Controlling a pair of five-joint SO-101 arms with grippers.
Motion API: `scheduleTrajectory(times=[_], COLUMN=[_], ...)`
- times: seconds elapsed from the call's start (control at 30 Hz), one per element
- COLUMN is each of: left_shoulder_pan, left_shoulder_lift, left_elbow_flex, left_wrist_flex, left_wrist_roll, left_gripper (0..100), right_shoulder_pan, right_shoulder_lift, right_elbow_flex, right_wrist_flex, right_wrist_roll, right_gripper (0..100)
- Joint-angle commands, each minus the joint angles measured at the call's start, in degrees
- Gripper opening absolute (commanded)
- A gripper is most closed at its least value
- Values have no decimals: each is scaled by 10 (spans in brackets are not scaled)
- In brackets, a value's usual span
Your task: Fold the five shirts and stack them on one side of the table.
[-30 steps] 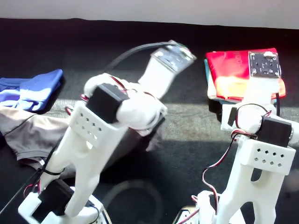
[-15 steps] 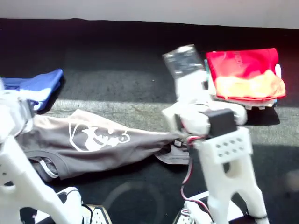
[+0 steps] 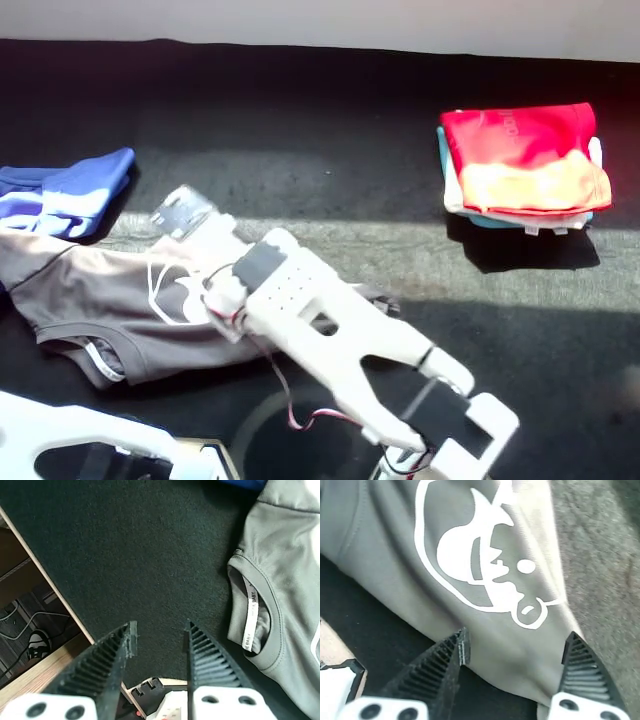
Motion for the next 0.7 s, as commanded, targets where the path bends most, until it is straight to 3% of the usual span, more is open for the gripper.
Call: scheduleTrajectory(times=[0.0,0.27,0.33,0.4,0.67], left_shoulder_pan=[-7,-3,-3,-3,27], left_shoulder_lift=[-11,-11,-11,-11,-10], left_elbow_flex=[1,1,1,1,3], left_wrist_flex=[-8,-8,-8,-8,-5], left_wrist_roll=[-4,-4,-4,-4,-4], left_gripper=[164,164,164,164,164], right_shoulder_pan=[-51,-61,-42,-8,197], right_shoulder_lift=[29,119,138,146,150], right_elbow_flex=[-7,-7,-8,-22,-163], right_wrist_flex=[-31,-82,-100,-125,-151], right_wrist_roll=[-5,-31,-31,-31,-32], right_gripper=[293,285,193,19,6])
